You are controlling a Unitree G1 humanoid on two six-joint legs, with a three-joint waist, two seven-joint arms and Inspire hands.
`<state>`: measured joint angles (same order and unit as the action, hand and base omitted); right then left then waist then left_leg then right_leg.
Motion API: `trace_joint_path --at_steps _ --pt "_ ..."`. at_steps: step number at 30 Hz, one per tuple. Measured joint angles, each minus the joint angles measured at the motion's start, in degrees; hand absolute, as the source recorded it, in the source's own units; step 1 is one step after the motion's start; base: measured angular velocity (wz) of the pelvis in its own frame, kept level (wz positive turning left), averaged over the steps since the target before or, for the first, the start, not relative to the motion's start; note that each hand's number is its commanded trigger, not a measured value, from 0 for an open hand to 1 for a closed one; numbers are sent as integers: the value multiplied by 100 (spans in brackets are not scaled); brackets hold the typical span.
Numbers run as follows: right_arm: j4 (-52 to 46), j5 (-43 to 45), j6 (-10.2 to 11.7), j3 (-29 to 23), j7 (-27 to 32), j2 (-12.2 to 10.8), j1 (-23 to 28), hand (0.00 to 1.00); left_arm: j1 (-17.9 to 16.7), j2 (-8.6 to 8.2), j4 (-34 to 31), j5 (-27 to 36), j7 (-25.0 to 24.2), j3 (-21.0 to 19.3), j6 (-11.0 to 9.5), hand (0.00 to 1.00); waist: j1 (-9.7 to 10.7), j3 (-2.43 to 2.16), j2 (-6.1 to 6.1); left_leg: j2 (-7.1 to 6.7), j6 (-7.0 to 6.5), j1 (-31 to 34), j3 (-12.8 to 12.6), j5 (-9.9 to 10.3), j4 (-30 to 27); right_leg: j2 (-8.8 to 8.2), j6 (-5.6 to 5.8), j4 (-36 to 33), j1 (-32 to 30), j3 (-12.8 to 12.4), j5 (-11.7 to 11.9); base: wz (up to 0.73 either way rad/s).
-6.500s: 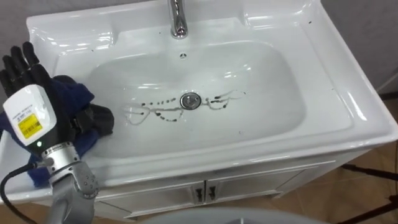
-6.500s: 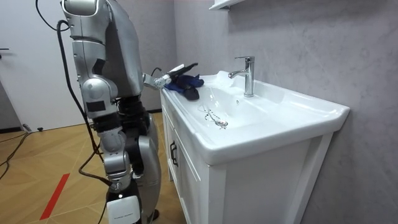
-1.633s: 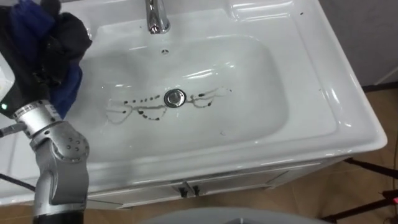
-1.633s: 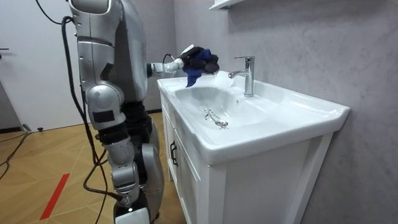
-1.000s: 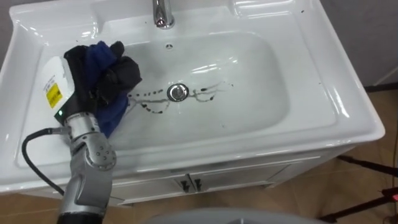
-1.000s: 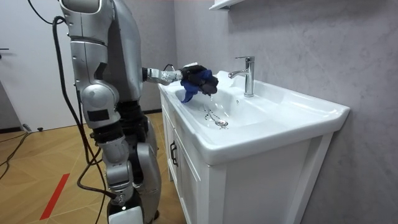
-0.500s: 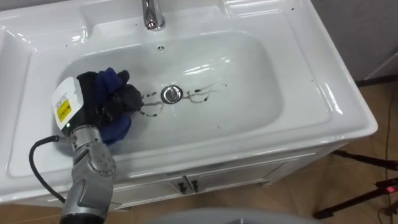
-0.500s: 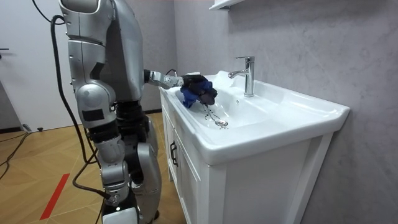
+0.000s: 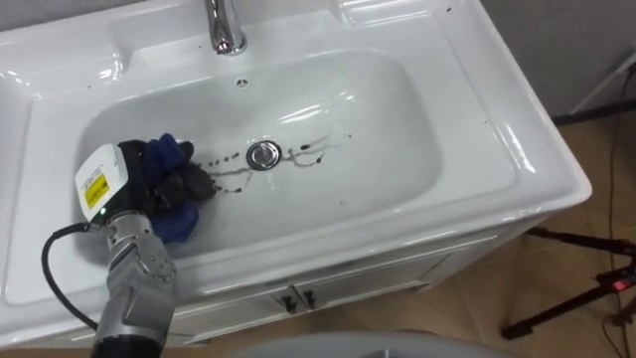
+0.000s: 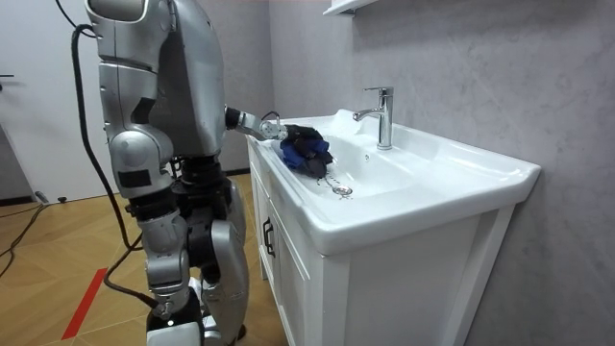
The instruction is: Wipe basin
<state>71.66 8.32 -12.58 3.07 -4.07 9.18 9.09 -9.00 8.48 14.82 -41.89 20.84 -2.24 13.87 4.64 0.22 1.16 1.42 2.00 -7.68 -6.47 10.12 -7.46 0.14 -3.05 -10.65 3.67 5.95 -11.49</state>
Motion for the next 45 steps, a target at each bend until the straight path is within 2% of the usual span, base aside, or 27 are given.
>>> trace_joint_path --at_steps 6,12,16,19,24,25,28,29,32,36,39,42,45 --pt "11 18 -3 -12 6 3 -4 0 134 0 120 -38 -144 1 60 100 5 5 18 2 0 -6 -111 0 -1 5 1 -21 -7 -99 1 -9" --pt "-62 69 -3 10 -29 2 -16 0 648 7 812 70 -181 9 121 100 142 28 65 7 -24 -1 -143 15 3 12 4 -111 -78 -149 3 -5" --pt "-58 29 -6 9 108 1 -29 0 982 5 1207 83 -180 32 127 100 242 25 93 5 -36 6 -148 24 4 8 19 -108 -83 -138 12 1" --pt "-49 25 -6 -6 222 -1 -65 0 1119 -31 1359 95 -243 48 164 100 322 21 121 4 -36 12 -252 24 3 10 33 -97 -94 -169 22 -1" --pt "-88 34 -3 -159 273 -29 -74 0 1131 -35 1419 206 -404 48 208 100 482 2 158 2 -36 -17 -364 23 -2 18 52 -102 -88 -279 41 -9" --pt "-99 38 -4 -170 299 -39 -69 0 1170 -56 1489 337 -404 46 208 100 496 5 156 5 -36 -39 -449 23 -1 21 54 -104 -88 -312 46 -18" --pt "-138 85 5 -206 423 -75 -52 0 1324 -91 1867 538 -366 44 179 100 526 18 134 6 -37 -98 -461 24 9 81 52 -113 -82 -444 64 -22" --pt "-125 86 3 -212 470 -79 -81 0 1352 -111 1937 575 -329 44 152 100 615 33 110 5 -37 -103 -465 24 10 83 54 -116 -83 -459 69 -11" --pt "-70 135 1 -215 492 -80 -111 0 1555 -137 2445 648 -231 154 -12 100 629 42 91 11 -38 -207 -627 24 20 99 56 -133 -60 -594 71 -20" --pt "-87 138 -8 -215 521 -79 -118 0 1626 -160 2622 1049 -236 337 -70 100 661 32 71 11 -38 -282 -751 25 24 101 61 -112 -43 -732 74 -19" --pt "-238 263 -103 -232 543 -80 -115 0 1675 -160 2712 1382 -234 593 -169 100 756 34 47 2 -38 -303 -788 25 25 124 76 -122 -74 -787 80 -8" --pt "-299 335 -123 -321 594 -112 -104 0 1684 -124 2719 1550 -239 618 -169 100 778 27 -12 -1 -38 -310 -858 25 12 140 95 -129 -92 -895 93 -10" --pt "-297 350 -124 -321 590 -124 -130 0 1762 -124 2722 1675 -237 667 -170 100 816 28 -71 -16 -38 -280 -874 25 12 116 128 -98 -98 -873 115 6"
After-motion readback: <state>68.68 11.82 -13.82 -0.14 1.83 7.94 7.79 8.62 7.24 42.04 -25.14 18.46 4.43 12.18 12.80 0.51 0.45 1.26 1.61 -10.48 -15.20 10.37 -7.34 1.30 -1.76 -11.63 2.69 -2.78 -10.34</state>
